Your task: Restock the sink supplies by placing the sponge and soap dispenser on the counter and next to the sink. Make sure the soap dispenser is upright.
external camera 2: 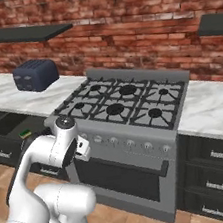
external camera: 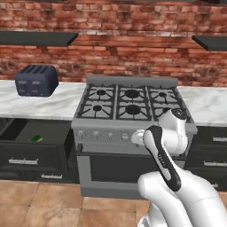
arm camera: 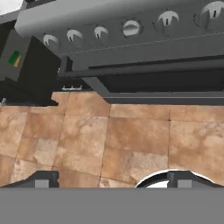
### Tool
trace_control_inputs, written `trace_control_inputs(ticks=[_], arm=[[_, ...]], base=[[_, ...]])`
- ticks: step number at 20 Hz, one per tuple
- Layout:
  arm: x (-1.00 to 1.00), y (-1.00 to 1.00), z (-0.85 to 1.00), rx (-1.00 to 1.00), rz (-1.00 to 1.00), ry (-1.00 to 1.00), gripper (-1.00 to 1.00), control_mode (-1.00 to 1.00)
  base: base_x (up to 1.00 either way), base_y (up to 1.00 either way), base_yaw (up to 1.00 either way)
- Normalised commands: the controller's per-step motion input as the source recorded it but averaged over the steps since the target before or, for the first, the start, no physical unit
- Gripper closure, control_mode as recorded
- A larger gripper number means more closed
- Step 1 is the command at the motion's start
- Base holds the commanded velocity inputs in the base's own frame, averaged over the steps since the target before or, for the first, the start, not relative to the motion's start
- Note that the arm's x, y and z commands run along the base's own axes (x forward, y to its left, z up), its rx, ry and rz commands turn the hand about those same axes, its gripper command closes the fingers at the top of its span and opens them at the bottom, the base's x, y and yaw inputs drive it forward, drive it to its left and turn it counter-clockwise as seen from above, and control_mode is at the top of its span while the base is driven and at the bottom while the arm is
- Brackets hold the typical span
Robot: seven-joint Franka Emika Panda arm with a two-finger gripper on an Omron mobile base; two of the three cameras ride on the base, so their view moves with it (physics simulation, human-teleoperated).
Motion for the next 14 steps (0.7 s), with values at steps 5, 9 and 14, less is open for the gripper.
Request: trace_control_inputs(ticks=[5,9,14], arm=[[0.0,0.0,0.0,0.0,0.0,0.0,-1.0,1.0],[0.0,0.0,0.0,0.0,0.0,0.0,-1.0,1.0],[0.0,0.0,0.0,0.0,0.0,0.0,-1.0,1.0]], base=[[0.95,0.0,0.21],[0.09,0.63,0.19],[0.0,1.0,0.09]])
